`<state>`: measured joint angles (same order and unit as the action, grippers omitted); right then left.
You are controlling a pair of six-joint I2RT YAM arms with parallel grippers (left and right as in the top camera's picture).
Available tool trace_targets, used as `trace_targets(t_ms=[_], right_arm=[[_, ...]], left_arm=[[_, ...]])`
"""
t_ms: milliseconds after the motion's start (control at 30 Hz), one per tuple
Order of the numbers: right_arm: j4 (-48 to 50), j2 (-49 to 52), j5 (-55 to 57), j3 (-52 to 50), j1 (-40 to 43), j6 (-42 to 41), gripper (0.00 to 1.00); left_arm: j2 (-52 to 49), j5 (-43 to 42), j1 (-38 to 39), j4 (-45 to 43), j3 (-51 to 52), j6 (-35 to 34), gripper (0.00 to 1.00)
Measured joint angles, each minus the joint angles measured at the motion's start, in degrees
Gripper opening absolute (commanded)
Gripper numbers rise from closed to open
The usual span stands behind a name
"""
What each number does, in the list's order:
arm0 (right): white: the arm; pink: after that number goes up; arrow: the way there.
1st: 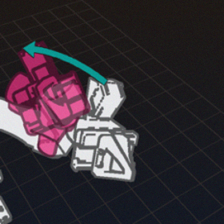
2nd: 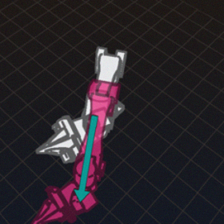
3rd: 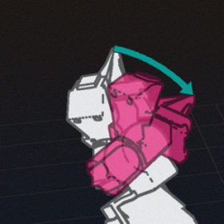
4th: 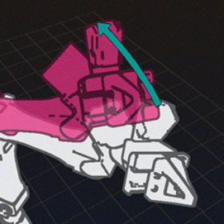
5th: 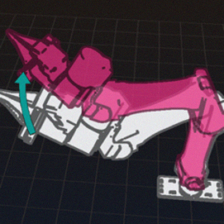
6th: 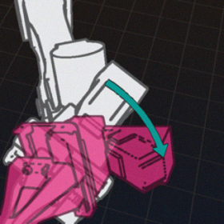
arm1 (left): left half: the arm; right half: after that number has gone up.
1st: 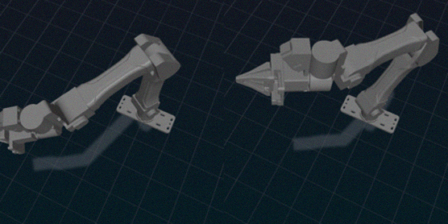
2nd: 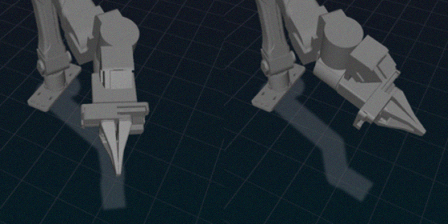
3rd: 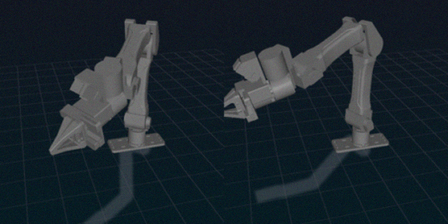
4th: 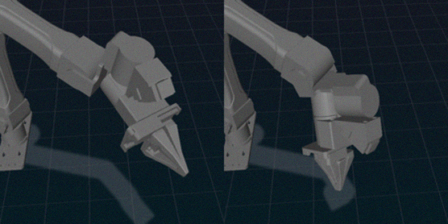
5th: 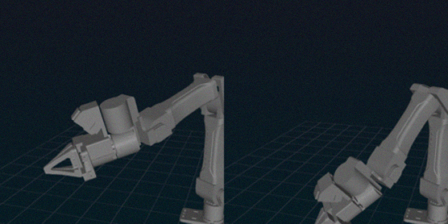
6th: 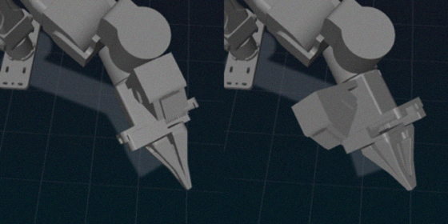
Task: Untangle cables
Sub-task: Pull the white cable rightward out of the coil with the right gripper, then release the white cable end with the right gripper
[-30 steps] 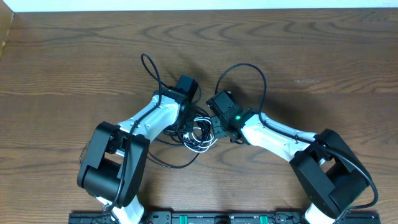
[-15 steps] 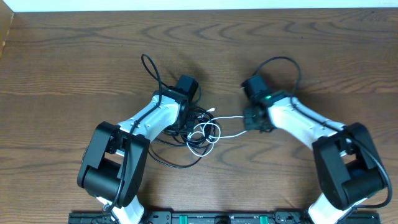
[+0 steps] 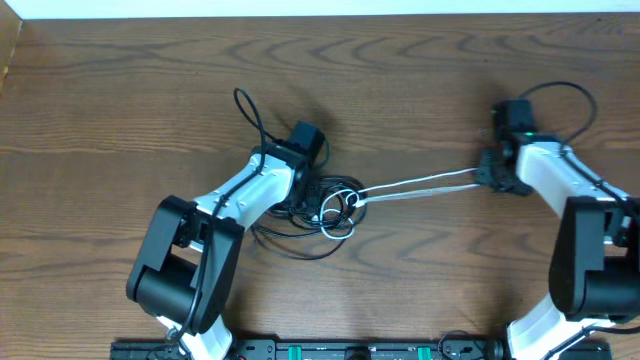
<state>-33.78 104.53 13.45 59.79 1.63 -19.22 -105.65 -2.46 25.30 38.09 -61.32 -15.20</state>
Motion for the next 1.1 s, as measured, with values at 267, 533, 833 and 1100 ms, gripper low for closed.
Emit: trace_targets(t_ms=[267,533,833,1100], right_arm=[[0.7,0.1,3.1,-0.3,9.5,-3.4,0.60],[3.0,0.1,-3.7,-0.4,9.3,-4.4,0.72],[2.9,-0.3,-10.7,-0.6,7.4,-1.0,0.85],[-4.7,-12.3,-17.8,-0.7,2.4,2.7,0.95]], left_arm=[[-0.3,12.0,-1.3,3.0,0.1,-7.8,0.20],[-0.7,17.0,-6.8,4.1,0.5,-11.2,0.20],[-0.8,17.2,-6.8,4.0,0.5,-11.8,0.20],[-0.8,17.2,-6.8,4.0,0.6,-11.8,0.20]])
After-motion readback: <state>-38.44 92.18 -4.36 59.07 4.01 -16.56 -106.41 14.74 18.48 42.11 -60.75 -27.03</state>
